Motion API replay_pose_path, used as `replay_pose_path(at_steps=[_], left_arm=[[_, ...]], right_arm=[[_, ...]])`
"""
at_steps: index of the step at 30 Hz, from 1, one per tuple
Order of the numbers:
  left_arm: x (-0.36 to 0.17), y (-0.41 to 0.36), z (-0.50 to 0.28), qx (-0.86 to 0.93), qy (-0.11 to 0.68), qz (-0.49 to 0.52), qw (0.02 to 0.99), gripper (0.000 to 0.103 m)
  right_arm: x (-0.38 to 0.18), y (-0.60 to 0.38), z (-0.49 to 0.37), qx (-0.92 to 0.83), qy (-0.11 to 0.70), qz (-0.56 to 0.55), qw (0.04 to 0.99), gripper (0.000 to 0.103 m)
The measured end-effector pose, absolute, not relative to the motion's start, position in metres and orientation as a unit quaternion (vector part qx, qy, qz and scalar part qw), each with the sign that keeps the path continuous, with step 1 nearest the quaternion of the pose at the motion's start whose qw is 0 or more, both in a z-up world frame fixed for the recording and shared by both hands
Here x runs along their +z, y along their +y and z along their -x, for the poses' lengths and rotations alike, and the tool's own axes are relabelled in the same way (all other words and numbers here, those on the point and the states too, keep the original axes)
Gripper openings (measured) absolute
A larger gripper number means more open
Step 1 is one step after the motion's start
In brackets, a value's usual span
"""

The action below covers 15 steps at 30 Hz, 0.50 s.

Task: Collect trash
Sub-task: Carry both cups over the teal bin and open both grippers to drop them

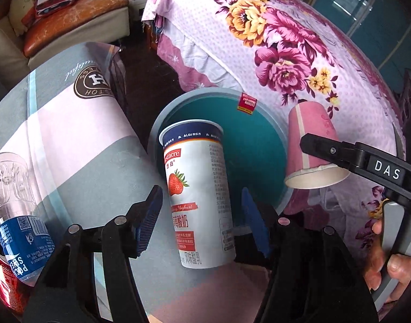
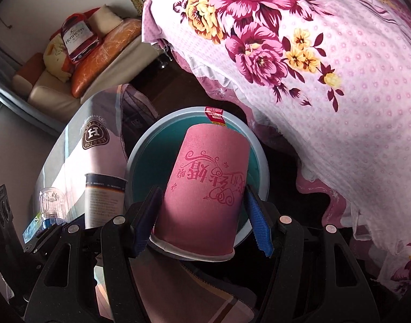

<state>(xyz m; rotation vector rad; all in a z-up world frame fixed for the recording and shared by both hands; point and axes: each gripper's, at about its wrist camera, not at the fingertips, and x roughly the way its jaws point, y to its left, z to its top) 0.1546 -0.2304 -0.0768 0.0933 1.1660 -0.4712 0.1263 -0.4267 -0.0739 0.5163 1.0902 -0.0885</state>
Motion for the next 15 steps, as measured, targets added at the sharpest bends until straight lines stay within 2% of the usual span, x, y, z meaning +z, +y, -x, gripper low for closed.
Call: replay_pose_path(at_steps=[1, 12, 14, 15], left_arm=[[-0.076, -0.228, -0.155, -0.216, 0.542, -0.041, 0.811, 0.082], [-0.067, -0.196, -0.152, -0.189, 0.540, -0.023, 0.820, 0.091], [-0.065, -0.190, -0.149, -0.187, 0.539, -0.019, 0.821, 0.092], [-0.063, -0.187, -0.146, -0.187, 0.537, -0.016, 0.822, 0.092]], right_arm=[[-0.075, -0.426, -0.128, -0.041, 0.513, -0.241, 0.823, 0.060], [-0.084, -0.411, -0.134, -0.033, 0.534, -0.225, 0.814, 0.063], [-0.082, -0.405, -0.134, -0.030, 0.538, -0.217, 0.814, 0.068], [-0.081, -0.402, -0.134, -0.028, 0.540, -0.215, 0.813, 0.073]])
